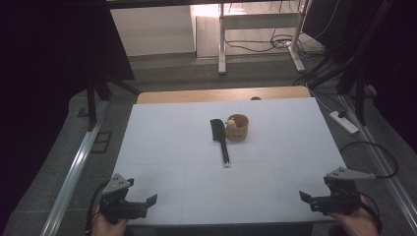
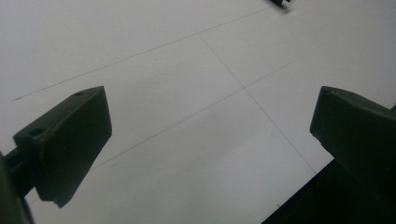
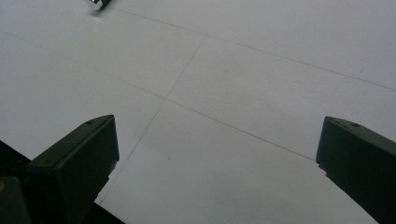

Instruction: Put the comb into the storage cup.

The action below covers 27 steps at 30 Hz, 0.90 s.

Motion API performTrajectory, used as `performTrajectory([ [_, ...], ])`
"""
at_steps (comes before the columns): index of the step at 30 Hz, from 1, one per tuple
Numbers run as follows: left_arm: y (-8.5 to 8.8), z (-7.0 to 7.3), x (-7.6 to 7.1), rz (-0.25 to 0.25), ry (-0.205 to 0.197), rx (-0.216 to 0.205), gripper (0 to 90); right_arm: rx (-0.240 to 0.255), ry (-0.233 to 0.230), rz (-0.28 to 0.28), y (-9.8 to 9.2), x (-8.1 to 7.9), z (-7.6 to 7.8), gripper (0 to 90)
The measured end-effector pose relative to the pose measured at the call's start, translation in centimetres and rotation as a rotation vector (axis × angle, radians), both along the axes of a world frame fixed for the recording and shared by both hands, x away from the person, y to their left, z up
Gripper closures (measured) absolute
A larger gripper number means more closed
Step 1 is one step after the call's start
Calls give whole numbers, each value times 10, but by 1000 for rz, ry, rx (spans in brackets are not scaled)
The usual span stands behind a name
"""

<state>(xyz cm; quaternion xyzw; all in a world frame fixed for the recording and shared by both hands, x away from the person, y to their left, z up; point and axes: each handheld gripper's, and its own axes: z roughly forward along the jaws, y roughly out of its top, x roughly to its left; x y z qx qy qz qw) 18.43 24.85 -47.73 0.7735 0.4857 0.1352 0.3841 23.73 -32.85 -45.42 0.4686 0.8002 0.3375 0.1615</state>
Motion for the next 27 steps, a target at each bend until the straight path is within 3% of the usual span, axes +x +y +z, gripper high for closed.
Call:
performTrajectory([
  [6,3,-1,1,5,10,-29,0,2,0,9,1,0,0,0],
  [27,3,-1,3,-7,30,-31,8,9,1,33,1,0,0,7],
])
